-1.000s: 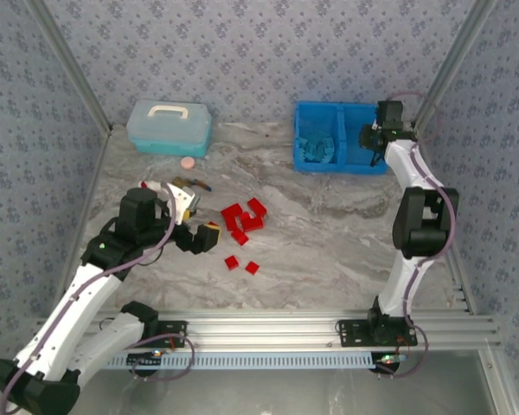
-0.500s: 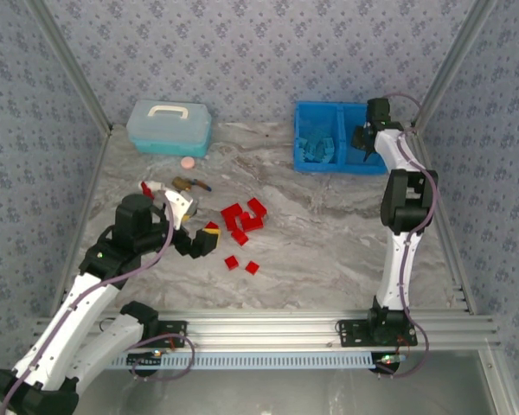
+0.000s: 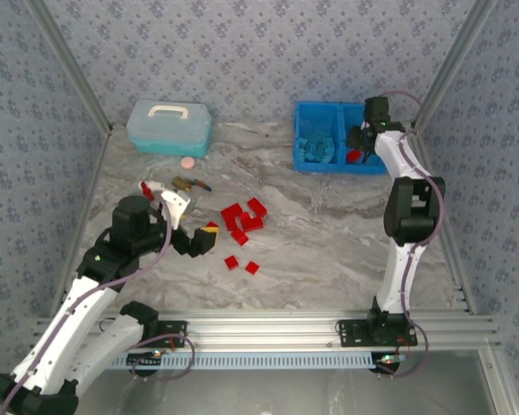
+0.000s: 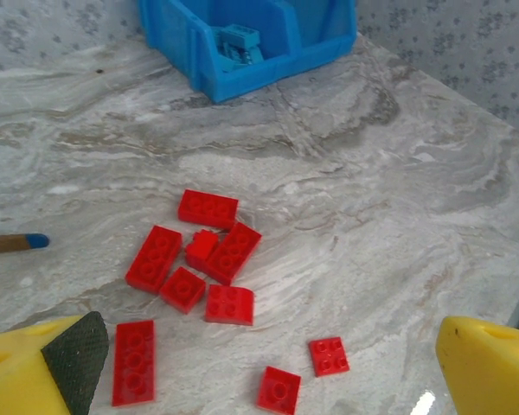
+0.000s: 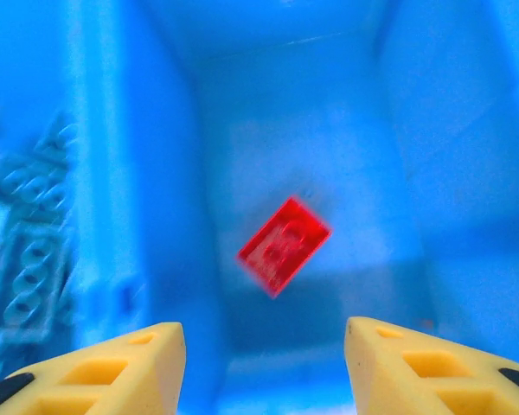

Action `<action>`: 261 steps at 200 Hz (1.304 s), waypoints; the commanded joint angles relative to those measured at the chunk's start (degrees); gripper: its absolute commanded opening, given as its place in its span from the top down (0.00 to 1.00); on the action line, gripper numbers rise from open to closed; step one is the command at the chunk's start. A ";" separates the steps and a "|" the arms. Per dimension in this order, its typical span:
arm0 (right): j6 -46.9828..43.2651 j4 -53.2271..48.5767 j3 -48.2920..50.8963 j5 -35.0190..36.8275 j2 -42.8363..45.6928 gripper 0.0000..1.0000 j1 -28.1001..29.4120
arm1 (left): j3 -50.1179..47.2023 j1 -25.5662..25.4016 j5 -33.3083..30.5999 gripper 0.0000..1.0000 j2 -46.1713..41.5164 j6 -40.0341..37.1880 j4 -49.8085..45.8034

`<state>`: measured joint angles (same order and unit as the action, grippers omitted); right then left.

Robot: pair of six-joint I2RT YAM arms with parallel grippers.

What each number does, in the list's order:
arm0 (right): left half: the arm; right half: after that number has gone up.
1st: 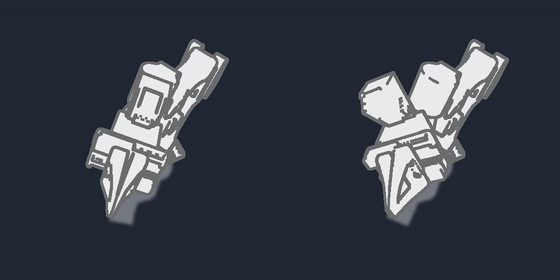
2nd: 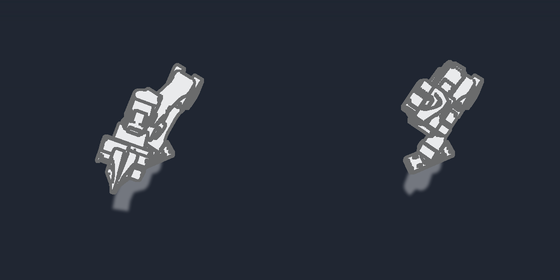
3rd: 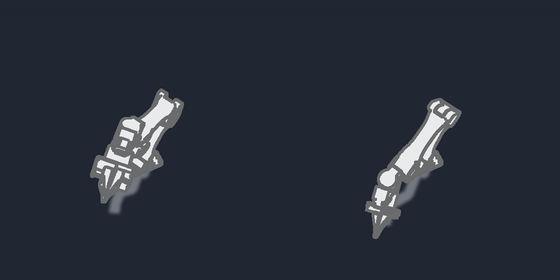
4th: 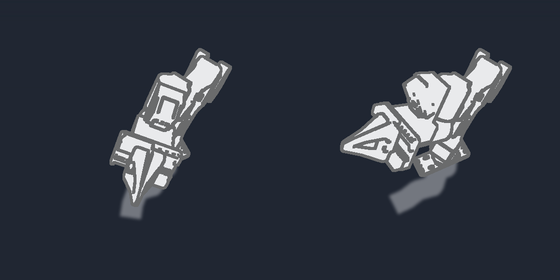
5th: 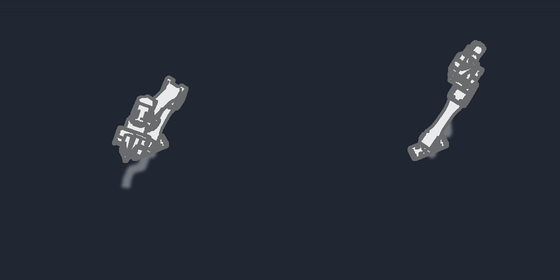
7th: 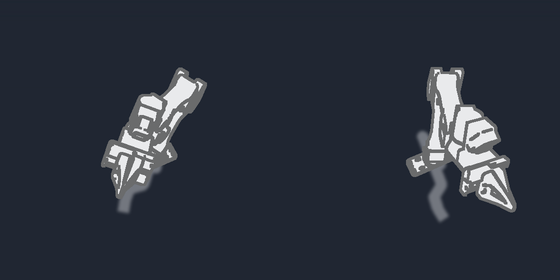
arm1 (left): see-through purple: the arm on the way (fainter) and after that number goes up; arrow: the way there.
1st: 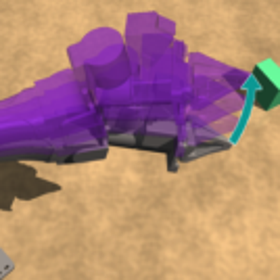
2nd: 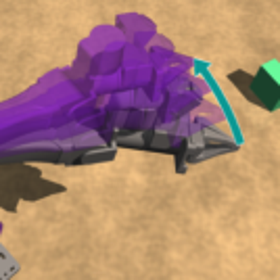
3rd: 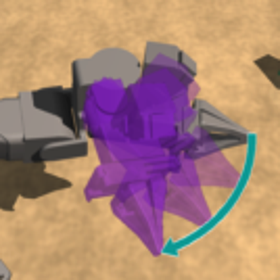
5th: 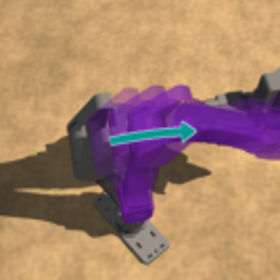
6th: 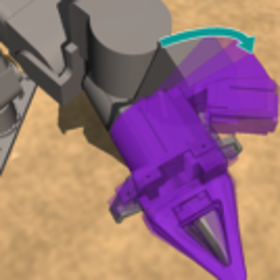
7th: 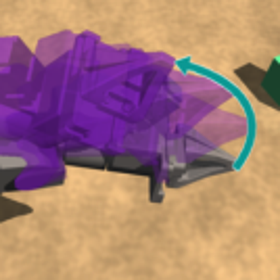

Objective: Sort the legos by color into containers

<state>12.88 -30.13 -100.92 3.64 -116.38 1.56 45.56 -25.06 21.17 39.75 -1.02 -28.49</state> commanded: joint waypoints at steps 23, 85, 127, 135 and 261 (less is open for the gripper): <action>-1.36 6.33 20.53 -6.05 21.57 0.45 11.15 | 0.21 0.58 -7.23 0.01 -3.16 -0.54 -0.73; -6.63 0.05 32.11 -6.48 31.88 0.45 38.23 | 0.31 0.71 -9.47 0.01 -3.88 -2.04 -1.77; -3.39 -1.41 37.71 -6.30 26.72 0.38 51.25 | 0.16 0.71 -8.95 0.01 -3.10 -1.27 -2.75; -3.44 -1.59 37.67 -6.57 25.28 0.35 52.70 | 0.03 0.71 -8.78 0.01 -3.23 -1.31 -2.42; -7.94 -2.77 33.60 -1.86 9.78 0.33 60.04 | 0.17 0.71 -8.36 0.01 -1.02 -1.61 -2.49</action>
<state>6.00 -30.35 -65.58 -0.40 -105.03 60.27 45.19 -24.73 12.38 38.74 -1.96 -30.39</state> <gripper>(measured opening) 0.704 0.993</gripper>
